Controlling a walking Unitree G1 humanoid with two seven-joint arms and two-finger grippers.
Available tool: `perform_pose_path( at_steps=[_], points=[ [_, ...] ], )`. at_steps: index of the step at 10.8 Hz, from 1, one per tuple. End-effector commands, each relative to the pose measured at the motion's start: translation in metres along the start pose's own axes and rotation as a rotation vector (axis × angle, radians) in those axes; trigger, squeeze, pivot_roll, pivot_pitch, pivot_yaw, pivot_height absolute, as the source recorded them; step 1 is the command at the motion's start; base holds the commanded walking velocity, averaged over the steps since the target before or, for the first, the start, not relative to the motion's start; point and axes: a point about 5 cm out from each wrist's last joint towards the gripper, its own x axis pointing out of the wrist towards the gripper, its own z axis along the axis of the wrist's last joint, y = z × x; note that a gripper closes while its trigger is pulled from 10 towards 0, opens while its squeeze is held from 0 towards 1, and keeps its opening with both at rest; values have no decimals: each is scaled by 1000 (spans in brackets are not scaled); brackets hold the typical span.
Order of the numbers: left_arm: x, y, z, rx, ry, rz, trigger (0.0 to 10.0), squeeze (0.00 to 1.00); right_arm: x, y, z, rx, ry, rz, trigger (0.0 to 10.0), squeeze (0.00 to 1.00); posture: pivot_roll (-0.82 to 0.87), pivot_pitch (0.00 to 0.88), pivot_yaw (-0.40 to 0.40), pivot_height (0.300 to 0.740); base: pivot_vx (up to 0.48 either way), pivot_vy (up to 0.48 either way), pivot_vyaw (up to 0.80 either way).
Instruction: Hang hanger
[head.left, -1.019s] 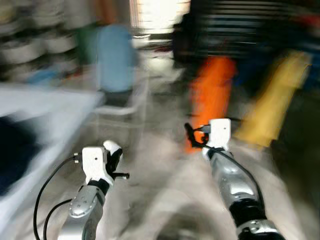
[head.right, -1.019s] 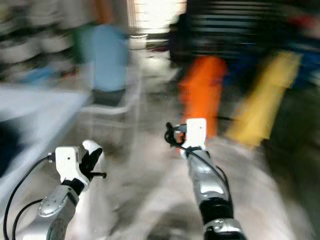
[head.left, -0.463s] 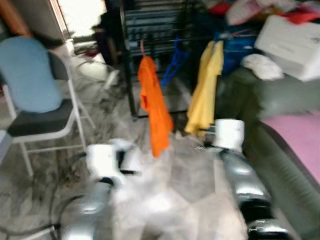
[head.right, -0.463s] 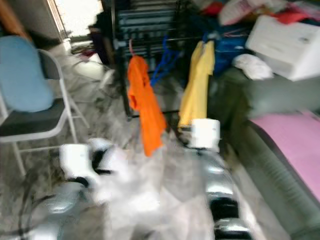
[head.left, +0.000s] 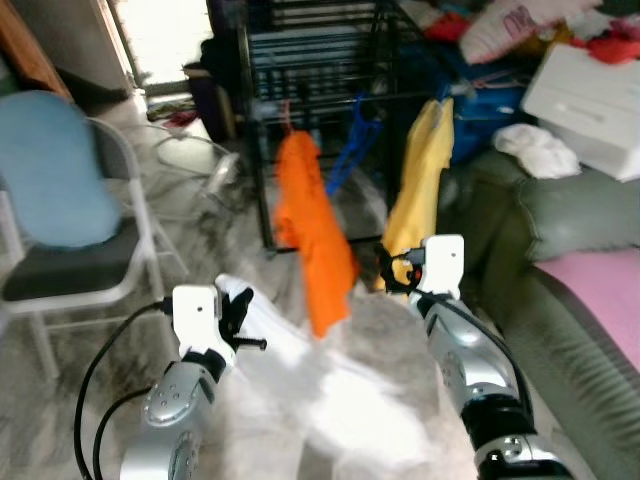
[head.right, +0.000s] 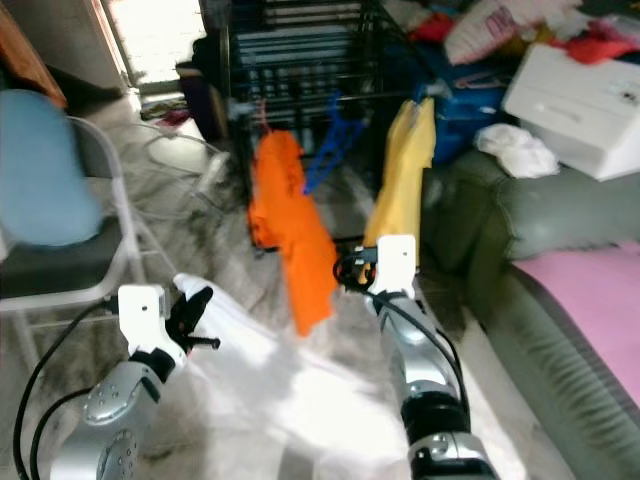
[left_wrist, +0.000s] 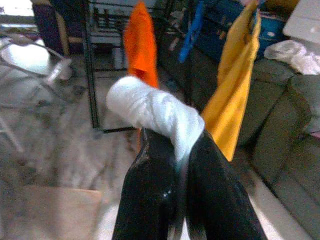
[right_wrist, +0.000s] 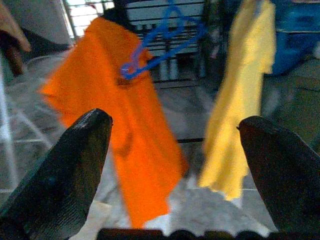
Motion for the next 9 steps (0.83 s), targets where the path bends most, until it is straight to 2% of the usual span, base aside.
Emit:
perform_pose_path(
  at_steps=[1,5,9],
  points=[
    [0,1,7,27,-28,-9,10000,0,2,-1,4,4,-12,-3,10000,0,27,0,35,740,337,341,0],
    [-1,1,9,41,-32,-12,10000,0,2,1,2,9,-9,-11,10000,0,34,0,42,740,358,318,0],
    [-2,0,9,46,-31,-19,10000,0,1,0,-1,19,2,-22,10000,0,38,0,46,740,442,0,-545]
  ],
)
